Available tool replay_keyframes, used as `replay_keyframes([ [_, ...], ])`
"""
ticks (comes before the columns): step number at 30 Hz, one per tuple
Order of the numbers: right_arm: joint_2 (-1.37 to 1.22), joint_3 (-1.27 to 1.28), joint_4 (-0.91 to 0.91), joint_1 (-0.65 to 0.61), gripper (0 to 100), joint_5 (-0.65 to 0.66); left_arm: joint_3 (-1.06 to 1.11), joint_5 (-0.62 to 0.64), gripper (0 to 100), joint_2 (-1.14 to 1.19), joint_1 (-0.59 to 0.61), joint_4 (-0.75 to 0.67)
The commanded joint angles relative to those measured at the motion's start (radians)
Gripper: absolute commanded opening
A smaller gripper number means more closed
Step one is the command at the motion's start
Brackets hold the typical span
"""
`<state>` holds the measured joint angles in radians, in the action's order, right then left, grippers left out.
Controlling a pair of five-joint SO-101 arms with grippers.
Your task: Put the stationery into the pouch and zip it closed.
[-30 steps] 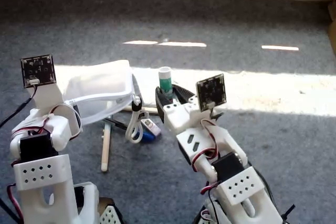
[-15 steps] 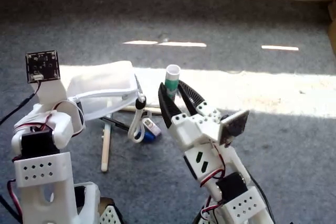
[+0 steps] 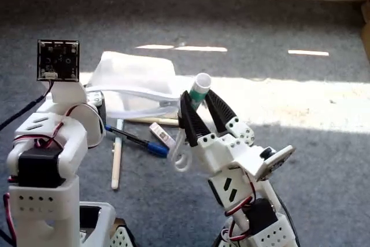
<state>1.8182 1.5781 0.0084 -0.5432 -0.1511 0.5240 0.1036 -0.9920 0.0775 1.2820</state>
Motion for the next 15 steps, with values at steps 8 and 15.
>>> replay_keyframes([
  [8,0.018,-0.016,-0.045,-0.007,0.5,-0.009,0.090,0.054,1,-0.007,0.018,-0.021],
  [15,0.016,-0.050,-0.265,-0.027,0.5,-0.006,0.047,0.052,1,-0.002,0.025,-0.018],
])
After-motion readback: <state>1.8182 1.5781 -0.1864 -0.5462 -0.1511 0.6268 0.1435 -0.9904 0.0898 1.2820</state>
